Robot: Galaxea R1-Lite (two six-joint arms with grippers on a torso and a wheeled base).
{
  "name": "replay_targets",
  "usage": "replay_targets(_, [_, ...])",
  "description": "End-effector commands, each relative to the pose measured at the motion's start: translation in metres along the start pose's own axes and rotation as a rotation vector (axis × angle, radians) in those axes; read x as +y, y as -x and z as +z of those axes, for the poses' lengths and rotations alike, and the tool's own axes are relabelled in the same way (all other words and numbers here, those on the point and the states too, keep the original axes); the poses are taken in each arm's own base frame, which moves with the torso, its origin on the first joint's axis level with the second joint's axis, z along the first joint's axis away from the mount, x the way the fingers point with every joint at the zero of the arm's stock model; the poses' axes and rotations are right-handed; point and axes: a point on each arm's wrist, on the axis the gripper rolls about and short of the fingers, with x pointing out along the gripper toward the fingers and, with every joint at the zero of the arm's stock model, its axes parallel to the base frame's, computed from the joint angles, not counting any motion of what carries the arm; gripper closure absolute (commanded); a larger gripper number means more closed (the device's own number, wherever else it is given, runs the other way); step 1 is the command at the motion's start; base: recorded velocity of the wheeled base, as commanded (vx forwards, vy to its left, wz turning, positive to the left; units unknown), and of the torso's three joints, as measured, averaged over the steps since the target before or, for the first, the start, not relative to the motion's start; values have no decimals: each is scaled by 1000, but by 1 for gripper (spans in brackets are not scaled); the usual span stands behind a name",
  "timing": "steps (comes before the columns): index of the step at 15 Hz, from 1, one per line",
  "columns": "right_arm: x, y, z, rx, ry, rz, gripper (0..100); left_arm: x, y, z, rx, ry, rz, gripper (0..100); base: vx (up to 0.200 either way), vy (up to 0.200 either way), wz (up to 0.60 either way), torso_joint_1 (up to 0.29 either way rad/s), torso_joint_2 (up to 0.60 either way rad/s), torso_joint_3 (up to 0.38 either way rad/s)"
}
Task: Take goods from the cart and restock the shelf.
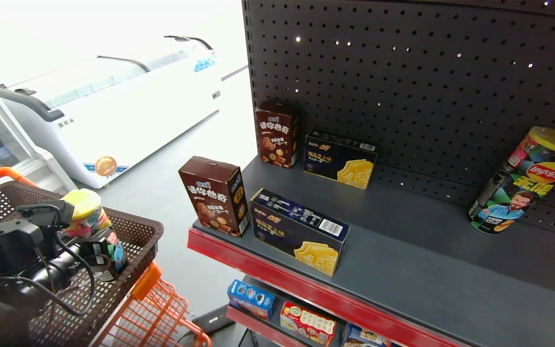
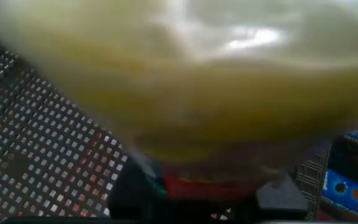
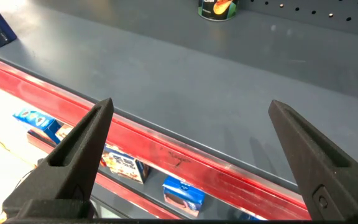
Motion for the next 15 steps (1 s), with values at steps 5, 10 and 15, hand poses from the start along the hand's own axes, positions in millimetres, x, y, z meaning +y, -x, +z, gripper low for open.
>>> replay_targets(5, [0, 0, 0, 0, 0, 1, 0, -6, 13, 43, -169, -7, -21, 100, 0, 0, 0, 0, 0, 0])
replay_targets(10, [0, 0, 0, 0, 0, 1, 0, -30, 64, 96, -245, -31, -186, 100, 0, 0, 0, 0, 0, 0])
replay_targets(15, [0, 0, 0, 0, 0, 1, 0, -43, 100, 132, -380, -44, -304, 100, 0, 0, 0, 0, 0, 0])
